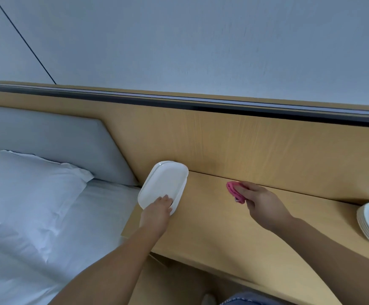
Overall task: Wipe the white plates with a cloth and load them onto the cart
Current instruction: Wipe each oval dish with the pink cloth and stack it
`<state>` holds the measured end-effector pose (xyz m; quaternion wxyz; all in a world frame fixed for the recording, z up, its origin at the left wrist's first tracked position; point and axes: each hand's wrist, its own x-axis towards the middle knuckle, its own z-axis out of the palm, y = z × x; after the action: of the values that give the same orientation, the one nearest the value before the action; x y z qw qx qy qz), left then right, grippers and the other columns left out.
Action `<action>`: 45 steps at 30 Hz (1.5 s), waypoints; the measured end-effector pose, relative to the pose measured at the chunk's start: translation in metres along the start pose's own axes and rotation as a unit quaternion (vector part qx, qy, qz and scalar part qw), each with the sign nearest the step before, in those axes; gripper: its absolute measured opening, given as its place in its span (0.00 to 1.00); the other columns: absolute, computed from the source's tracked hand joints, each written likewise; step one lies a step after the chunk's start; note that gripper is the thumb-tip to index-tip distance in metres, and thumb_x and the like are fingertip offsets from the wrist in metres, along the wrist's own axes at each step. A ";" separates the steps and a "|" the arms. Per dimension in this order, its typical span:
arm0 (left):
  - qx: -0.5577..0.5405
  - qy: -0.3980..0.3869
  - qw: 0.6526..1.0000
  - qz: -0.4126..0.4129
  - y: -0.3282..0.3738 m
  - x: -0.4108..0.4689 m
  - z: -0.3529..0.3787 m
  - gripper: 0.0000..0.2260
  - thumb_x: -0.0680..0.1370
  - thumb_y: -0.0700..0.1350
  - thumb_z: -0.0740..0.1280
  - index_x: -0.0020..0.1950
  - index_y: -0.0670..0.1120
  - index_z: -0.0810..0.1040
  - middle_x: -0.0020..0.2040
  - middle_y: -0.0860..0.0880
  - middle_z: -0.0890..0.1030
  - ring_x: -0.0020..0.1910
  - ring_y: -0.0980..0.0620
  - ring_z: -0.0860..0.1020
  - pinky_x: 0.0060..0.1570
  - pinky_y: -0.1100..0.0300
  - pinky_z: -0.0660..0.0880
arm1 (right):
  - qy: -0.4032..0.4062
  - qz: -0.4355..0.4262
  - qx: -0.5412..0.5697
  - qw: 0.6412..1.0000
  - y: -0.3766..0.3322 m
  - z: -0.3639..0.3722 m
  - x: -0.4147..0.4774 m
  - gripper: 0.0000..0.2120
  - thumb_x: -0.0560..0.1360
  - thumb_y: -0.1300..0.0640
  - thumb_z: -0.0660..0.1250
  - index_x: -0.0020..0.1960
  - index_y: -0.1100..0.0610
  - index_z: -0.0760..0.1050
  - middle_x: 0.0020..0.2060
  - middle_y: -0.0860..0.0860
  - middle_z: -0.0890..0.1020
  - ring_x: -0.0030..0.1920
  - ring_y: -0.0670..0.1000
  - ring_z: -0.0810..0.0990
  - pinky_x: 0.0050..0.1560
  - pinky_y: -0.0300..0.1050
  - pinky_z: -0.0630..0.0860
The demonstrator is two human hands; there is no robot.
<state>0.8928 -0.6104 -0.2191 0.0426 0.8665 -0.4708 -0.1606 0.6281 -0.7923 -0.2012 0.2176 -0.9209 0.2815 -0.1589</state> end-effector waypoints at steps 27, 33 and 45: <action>-0.033 -0.023 0.959 0.281 0.213 0.055 0.038 0.14 0.81 0.51 0.60 0.65 0.49 0.76 0.64 0.53 0.77 0.61 0.52 0.76 0.55 0.61 0.72 | 0.151 0.181 0.023 0.972 0.072 -0.072 -0.126 0.29 0.75 0.73 0.58 0.69 0.48 0.72 0.54 0.41 0.77 0.46 0.39 0.78 0.48 0.42 0.78; -0.044 -0.066 0.932 0.354 0.318 0.038 0.069 0.15 0.81 0.50 0.61 0.66 0.48 0.75 0.63 0.52 0.77 0.60 0.52 0.77 0.55 0.61 0.72 | 0.188 0.295 -0.013 0.937 0.118 -0.106 -0.218 0.30 0.75 0.72 0.59 0.68 0.43 0.71 0.53 0.38 0.77 0.48 0.40 0.79 0.45 0.48 0.80; -0.040 -0.128 0.950 0.282 0.479 0.026 0.143 0.11 0.83 0.51 0.55 0.51 0.43 0.68 0.43 0.45 0.78 0.44 0.43 0.78 0.40 0.52 0.75 | 0.156 0.323 -0.040 0.933 0.200 -0.134 -0.320 0.36 0.73 0.71 0.58 0.70 0.37 0.64 0.61 0.37 0.74 0.50 0.45 0.79 0.46 0.47 0.80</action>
<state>0.4765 -0.8853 -0.2524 0.0600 0.6681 -0.6906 -0.2702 0.2289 -0.7954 -0.2392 0.1737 -0.7518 0.6004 -0.2099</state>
